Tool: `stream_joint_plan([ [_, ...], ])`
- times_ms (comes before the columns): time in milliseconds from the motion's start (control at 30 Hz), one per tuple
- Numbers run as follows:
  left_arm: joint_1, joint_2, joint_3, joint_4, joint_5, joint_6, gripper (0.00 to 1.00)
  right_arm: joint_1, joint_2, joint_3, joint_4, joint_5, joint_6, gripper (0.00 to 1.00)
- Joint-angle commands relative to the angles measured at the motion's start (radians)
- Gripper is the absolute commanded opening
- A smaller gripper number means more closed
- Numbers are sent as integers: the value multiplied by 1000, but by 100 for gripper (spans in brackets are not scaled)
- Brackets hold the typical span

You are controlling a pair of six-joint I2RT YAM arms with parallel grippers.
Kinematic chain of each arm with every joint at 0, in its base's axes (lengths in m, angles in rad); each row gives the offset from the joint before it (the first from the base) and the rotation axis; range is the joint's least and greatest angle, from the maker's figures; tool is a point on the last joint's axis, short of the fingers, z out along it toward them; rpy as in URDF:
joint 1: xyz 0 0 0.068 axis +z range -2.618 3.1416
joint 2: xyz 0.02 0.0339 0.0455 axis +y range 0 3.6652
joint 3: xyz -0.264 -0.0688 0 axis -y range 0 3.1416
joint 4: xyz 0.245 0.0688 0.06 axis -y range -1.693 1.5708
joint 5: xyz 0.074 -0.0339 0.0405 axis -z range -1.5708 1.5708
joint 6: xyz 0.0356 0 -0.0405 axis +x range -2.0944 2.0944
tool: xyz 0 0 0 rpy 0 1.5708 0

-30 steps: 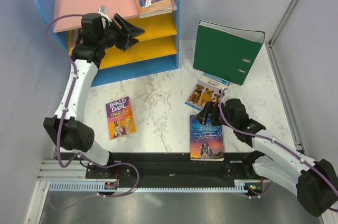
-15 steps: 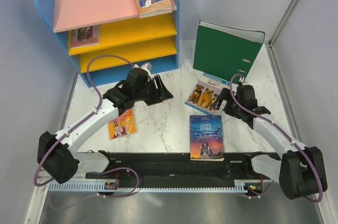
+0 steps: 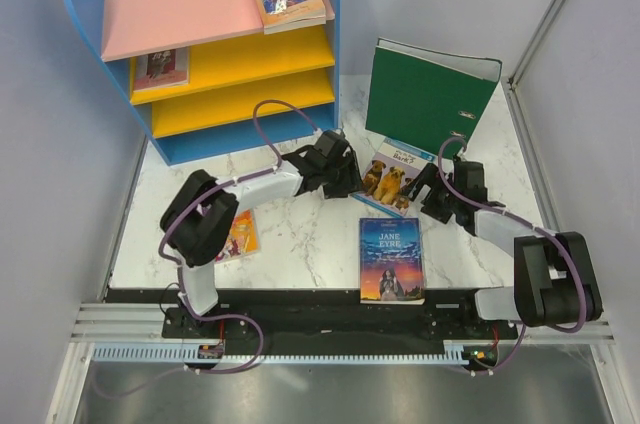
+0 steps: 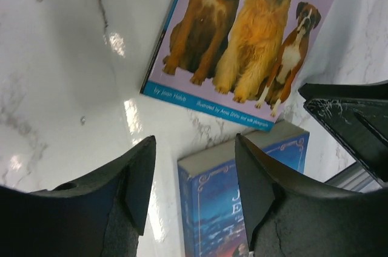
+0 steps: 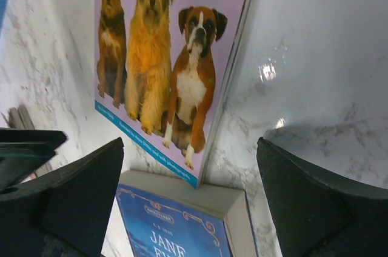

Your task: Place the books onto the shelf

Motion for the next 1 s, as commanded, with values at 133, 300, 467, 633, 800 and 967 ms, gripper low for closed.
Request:
stream_joint_plan([
  [133,-24,189,184,7,-15,47,61,-9,127,-42,269,-100,159,96],
  [300,-26,212,179,0,-6,51,61,-9,135,-62,394,-140,202,87],
  [467,-28,215,173,-3,4,53,62,-7,69,-56,405,-133,199,79],
  [633,-28,223,173,-7,10,53,62,-10,30,-56,437,-133,227,73],
  [800,-28,234,173,-9,13,51,62,-7,81,-53,468,-145,231,73],
  [967,-28,232,175,-12,11,54,61,-7,136,-64,489,-159,247,68],
])
